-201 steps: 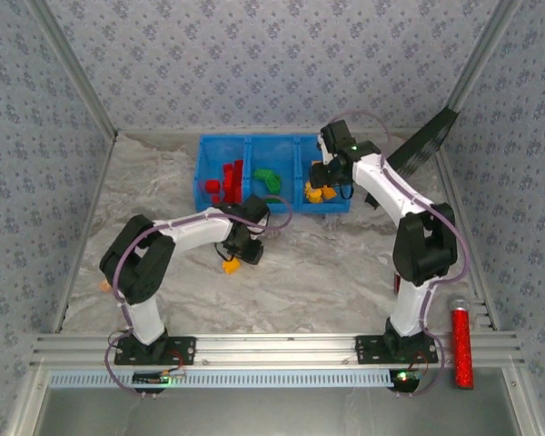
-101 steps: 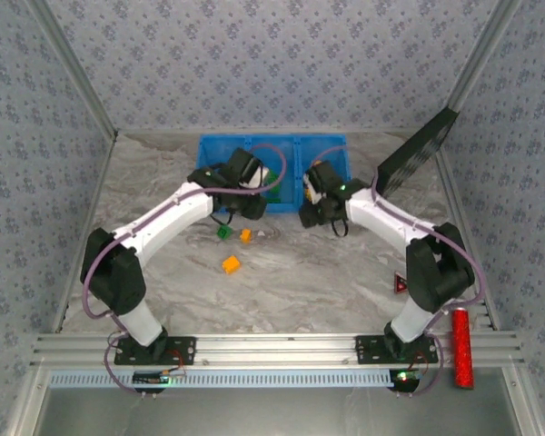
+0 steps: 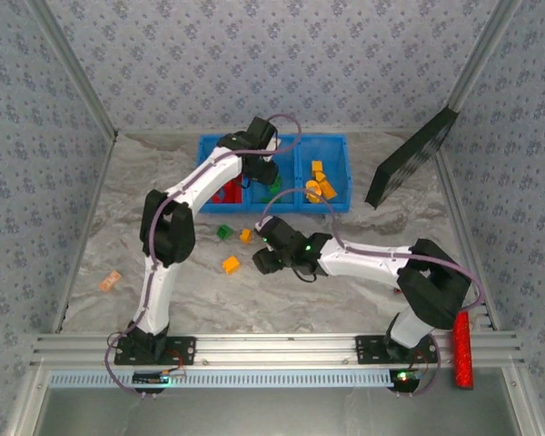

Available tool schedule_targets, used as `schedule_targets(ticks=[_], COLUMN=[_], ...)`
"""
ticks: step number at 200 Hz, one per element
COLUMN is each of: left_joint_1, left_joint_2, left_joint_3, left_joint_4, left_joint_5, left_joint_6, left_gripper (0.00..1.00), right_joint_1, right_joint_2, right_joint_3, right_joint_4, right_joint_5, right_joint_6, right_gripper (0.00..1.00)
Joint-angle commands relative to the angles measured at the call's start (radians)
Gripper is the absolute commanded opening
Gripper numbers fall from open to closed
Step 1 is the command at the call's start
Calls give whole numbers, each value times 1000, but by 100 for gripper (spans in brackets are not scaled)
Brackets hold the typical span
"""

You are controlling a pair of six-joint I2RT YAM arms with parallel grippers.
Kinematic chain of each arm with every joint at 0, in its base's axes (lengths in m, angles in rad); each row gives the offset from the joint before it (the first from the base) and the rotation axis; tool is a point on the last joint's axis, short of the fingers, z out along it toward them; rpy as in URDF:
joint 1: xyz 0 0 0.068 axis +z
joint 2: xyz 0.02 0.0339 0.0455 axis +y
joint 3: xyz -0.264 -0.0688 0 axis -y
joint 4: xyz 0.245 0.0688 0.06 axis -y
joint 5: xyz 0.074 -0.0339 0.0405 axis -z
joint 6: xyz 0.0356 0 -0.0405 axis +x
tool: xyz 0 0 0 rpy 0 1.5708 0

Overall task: Sort the legos into containers by color
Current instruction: Place the lego in the container.

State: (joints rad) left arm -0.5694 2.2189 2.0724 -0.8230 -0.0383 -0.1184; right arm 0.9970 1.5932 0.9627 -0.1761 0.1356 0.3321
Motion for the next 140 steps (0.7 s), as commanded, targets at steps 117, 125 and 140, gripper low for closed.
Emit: schedule_targets(ticks=[117,125,140], left_joint_1=[8,8,9], left_joint_2=[244,245,241], left_joint_3=[243,242,230], left_joint_4=[-89,-91,-87], left_joint_5=[18,18,17], left_joint_6=[-20,-20,-18], left_gripper=[46,48,51], right_joint_1=[-6,-9,-16], right_joint_2=[221,232,261], right_joint_3=[136,138,151], right_joint_4=[185,191,197], right_joint_5=[87,86,75], right_joint_6=[270,281,289], right_gripper=[77,77,77])
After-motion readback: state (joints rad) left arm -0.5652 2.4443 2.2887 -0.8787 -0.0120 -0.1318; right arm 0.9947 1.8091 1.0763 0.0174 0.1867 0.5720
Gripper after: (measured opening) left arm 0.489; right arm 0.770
